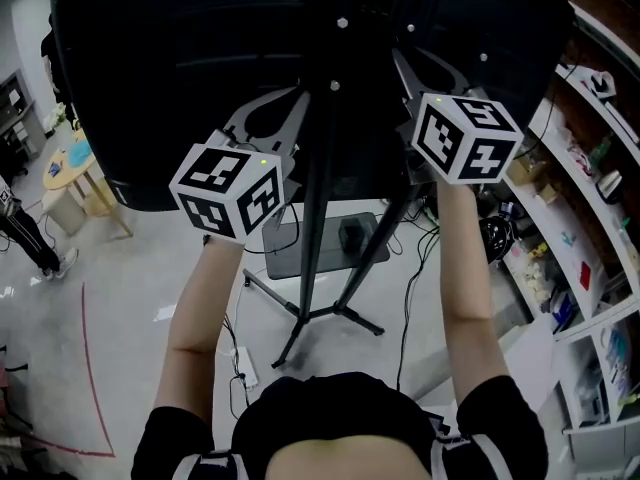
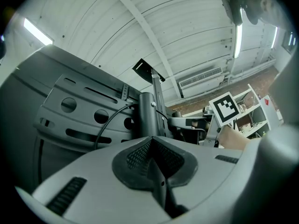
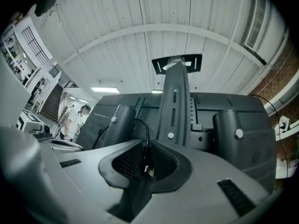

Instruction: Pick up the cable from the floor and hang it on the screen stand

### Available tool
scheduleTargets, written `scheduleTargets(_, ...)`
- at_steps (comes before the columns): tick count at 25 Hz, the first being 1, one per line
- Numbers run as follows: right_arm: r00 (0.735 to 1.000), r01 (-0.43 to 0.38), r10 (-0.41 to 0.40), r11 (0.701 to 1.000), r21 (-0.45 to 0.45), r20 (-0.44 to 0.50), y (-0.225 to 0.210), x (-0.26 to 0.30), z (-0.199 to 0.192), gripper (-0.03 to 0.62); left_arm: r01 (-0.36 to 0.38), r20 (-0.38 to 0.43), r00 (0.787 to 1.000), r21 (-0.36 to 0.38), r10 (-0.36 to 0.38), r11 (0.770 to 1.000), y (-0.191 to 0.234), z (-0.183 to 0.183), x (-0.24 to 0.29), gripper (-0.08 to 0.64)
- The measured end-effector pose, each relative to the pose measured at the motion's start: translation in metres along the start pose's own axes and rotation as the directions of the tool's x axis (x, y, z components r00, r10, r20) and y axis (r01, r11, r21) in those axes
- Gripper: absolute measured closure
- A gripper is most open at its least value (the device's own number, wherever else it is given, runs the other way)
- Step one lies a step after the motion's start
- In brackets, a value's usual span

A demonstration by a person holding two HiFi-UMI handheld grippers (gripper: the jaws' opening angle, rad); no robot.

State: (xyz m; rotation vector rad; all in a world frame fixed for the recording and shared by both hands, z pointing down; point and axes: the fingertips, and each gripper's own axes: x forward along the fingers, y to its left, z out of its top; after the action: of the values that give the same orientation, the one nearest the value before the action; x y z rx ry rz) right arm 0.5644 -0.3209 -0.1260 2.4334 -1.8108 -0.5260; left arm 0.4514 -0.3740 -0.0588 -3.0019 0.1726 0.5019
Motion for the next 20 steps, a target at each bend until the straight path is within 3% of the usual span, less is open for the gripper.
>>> scheduleTargets(10,0.998,-0.043,0.044,0.999,0.016,-0.052,0.039,0.015,-0.034,0.518,-0.025,-0.045,0.999,-0.009,0.024,1.000,-0.010,-0.028,-0.036,0.555)
scheduleTargets(15,0.999,-0.026,0.027,0.998,0.061,-0.023,0.035,0.011,-0.031,0.517,-0.027,-0.072,0.997,-0.015,0.026,1.000,-0.013,-0.035,-0.045,0.555)
scheduleTargets(20,1.000,0.023,-0.023,0.999,0.031,0.014,0.035,0.000,-0.026,0.515,-0.019,-0.077,0.997,-0.019,0.017,1.000,-0.021,-0.039,-0.049,0.555)
